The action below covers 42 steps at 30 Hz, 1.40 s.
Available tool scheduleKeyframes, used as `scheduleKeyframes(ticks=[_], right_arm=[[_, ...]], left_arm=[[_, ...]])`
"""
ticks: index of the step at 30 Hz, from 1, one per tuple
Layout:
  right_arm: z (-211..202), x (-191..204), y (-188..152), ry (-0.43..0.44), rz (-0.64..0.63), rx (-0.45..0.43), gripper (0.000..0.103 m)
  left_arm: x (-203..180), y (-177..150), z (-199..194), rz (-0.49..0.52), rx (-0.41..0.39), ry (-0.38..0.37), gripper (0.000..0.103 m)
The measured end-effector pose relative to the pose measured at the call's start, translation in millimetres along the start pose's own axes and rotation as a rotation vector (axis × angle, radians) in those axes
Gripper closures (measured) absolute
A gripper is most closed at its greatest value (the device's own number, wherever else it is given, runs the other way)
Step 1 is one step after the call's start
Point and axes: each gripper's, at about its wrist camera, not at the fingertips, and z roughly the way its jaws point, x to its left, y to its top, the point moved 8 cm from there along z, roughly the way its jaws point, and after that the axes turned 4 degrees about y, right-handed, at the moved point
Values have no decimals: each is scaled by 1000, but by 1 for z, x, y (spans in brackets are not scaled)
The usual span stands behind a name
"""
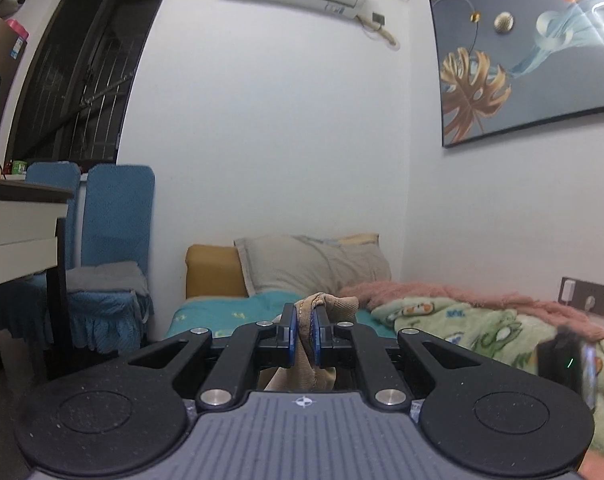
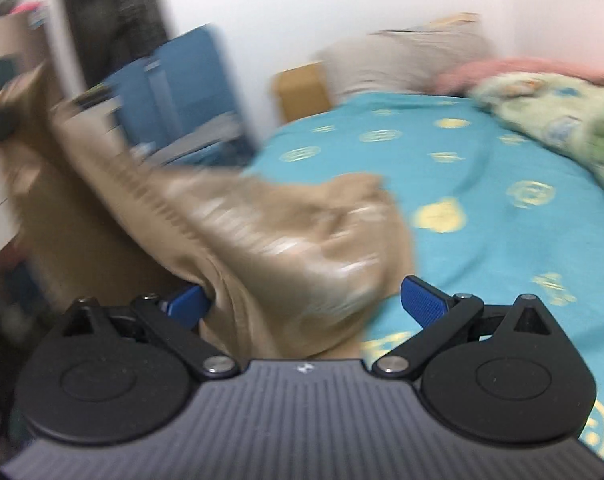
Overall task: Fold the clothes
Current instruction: 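Grasp the tan T-shirt with the left gripper and lift it up, then grasp the shirt with the right gripper while the left gripper holds it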
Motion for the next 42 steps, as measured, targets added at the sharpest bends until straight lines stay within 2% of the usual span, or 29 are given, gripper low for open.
scheduleKeyframes(ticks=[4,7,10,13,17,19,24,25,26,27,29,33,34,35,36,38,42], right_arm=[[-7,-47,18,-79,178,-53,0],[-3,-63,9,-80,219,-19,0],[19,-62,-10,-118,137,137,0],[39,-50,-47,-140,26,321,0],[27,-48,-50,-217,-22,274,1],[11,-51,-35,-261,-21,173,3],[-30,-57,7,-308,-47,-85,32],[-34,-56,11,-316,-71,-119,36],[-35,-53,12,-317,-98,-129,43],[-35,-50,12,-315,-124,-130,50],[-24,-47,4,-273,-123,-73,57],[3,-57,-19,-170,15,84,60],[6,-58,-24,-152,40,111,66],[10,-60,-29,-134,66,139,79],[11,-59,-32,-115,87,160,86],[10,-55,-29,-93,101,167,92],[-3,-49,-19,-63,101,125,92]], left_arm=[[-10,-13,8,21,42,-30,94],[-18,-20,11,40,56,-49,94],[-15,-18,8,28,28,-27,94],[-6,-14,5,-2,2,6,94],[16,-8,6,-73,-3,44,94],[25,-6,6,-106,-4,54,94],[35,-5,7,-161,11,41,94],[35,-6,7,-162,13,39,94],[35,-8,9,-155,20,43,94],[34,-9,12,-147,28,48,94],[39,-14,17,-162,54,55,94],[52,-24,27,-202,119,77,94],[55,-27,29,-208,135,87,94],[58,-30,31,-211,154,93,94],[60,-34,33,-217,177,101,94],[64,-42,38,-222,226,115,94],[70,-64,48,-209,353,136,92]])
